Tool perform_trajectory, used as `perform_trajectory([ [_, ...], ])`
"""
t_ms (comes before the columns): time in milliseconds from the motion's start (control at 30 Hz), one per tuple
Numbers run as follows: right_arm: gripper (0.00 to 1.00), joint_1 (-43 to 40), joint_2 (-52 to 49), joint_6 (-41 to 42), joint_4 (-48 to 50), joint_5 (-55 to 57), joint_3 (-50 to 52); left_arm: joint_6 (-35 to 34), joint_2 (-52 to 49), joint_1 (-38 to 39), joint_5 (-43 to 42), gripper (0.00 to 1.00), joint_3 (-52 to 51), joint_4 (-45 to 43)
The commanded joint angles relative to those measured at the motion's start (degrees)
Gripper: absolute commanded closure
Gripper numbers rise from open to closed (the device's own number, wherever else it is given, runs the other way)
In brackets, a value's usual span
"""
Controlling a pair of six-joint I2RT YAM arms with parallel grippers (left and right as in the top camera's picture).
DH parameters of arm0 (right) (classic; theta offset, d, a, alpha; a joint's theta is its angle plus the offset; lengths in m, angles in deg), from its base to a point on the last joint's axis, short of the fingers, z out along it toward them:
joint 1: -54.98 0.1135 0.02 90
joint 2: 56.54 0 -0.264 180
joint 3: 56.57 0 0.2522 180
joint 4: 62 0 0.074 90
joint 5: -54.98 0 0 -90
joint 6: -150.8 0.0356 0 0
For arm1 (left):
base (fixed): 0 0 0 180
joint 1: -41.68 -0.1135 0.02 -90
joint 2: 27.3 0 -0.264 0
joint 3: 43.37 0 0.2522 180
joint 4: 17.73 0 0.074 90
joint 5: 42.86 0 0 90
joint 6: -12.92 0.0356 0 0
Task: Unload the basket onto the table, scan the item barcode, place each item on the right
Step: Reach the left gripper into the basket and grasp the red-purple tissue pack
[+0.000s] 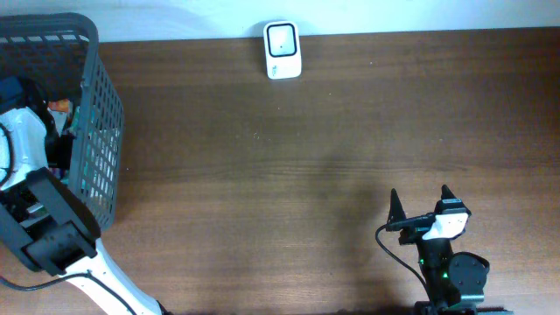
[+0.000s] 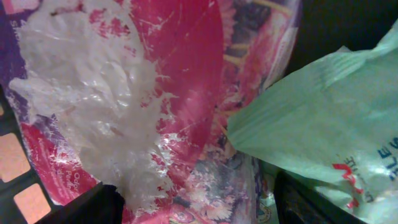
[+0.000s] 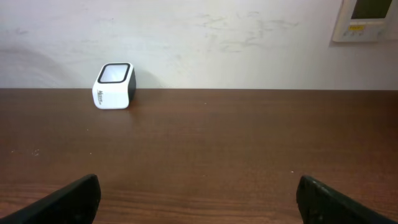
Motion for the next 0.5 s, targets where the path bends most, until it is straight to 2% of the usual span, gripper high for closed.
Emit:
perform_trajectory([
  [0,0.01,0.46,0.44,0.20,-0.04,0.28,0.52,0.87,-0.57,-0.50,3.72,0.31,-0.28,-0.79],
  [133,0.01,0.48,0.44,0.20,-0.04,0.28,0.52,0.66,-0.96,-1.11,1.42,0.37,-0.28,-0.79],
  [200,0.01,0.48,0.44,0.20,-0.04,0.28,0.52,0.66,-1.29,-1.11,0.96,0.50,-0.28,-0.74],
  [233,0.01,0.48,0.44,0.20,-0.04,0.28,0.52,0.39,-1.29,-1.11,1.01,0.65,-0.28,-0.76],
  [333,0.01,0.46,0.44,0.20,-0.04,0.28,0.52,0.15,-1.22,-0.87,1.03,0.88,-0.24,-0.74],
  [367,0.01,0.48,0.44,0.20,-0.04,0.28,0.52,-0.44,-1.07,-0.63,1.03,0.98,-0.11,-0.74],
  [467,0.01,0.48,0.44,0.20,-0.04,0.28,0.52,-4.61,0.42,0.24,1.03,1.00,1.31,-0.74],
])
